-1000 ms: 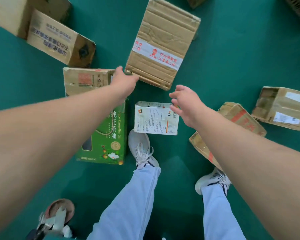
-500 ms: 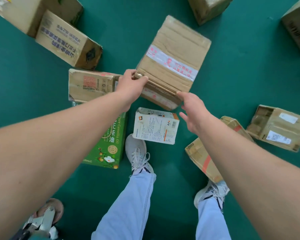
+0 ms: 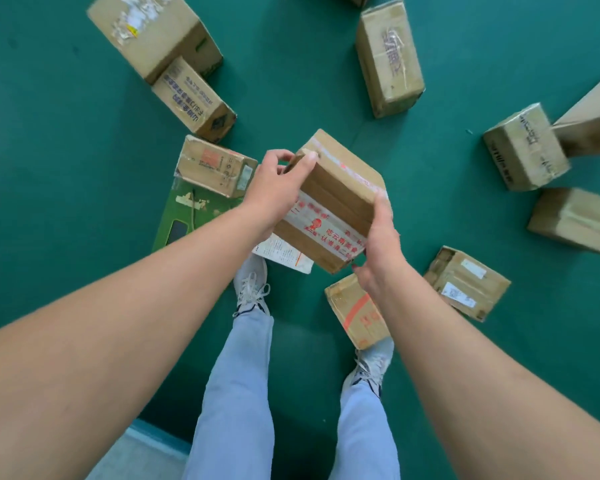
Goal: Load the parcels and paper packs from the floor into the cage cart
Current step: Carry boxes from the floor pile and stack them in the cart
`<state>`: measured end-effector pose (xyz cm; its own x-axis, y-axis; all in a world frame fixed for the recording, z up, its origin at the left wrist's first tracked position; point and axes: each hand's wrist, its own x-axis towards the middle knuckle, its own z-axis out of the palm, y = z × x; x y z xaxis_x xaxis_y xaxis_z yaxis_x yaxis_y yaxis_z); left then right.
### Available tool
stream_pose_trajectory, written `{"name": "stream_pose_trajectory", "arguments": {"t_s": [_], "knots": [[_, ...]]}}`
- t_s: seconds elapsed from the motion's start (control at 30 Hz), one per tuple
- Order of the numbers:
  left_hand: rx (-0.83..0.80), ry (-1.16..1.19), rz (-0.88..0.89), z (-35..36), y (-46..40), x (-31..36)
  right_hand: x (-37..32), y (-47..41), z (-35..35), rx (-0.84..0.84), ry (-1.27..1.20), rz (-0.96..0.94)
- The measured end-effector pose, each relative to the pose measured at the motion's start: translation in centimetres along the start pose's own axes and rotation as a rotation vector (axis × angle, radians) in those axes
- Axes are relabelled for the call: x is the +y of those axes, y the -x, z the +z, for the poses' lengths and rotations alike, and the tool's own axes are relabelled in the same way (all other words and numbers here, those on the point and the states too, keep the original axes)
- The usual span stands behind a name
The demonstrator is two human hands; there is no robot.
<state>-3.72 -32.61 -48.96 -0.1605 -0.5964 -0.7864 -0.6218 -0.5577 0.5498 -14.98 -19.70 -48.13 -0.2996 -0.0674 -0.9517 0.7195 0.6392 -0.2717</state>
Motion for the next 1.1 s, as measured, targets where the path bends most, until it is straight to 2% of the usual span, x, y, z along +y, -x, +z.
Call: {"name": "stream_pose_trajectory", "arguments": {"t_s": [0.17, 0.33, 0.57, 0.67, 0.8, 1.1], "knots": [[0.014, -0.009, -0.098, 1.1, 11.3, 0.5, 1.1, 8.7, -6.5, -0.099, -0.1, 0.065], [0.009, 0.055, -0.233, 2.0, 26.4, 2.5, 3.2, 19.9, -14.8, -0.106, -0.001, 0.044], [0.125, 0.203, -0.255, 1.1, 46.2, 2.0, 6.5, 33.8, -21.6, -0.237, 0.154, -0.003], [0.144, 0.344, -0.298, 0.2, 51.7, -0.1, 7.2, 37.8, -22.2, -0.283, 0.287, -0.016], [0.247, 0.514, -0.306, -1.6, 57.0, -3.2, 8.0, 42.0, -20.9, -0.349, 0.474, -0.068], [0.519, 0.93, -0.265, -7.4, 66.6, -13.0, 15.2, 50.7, -12.2, -0.557, 0.921, -0.285]]}}
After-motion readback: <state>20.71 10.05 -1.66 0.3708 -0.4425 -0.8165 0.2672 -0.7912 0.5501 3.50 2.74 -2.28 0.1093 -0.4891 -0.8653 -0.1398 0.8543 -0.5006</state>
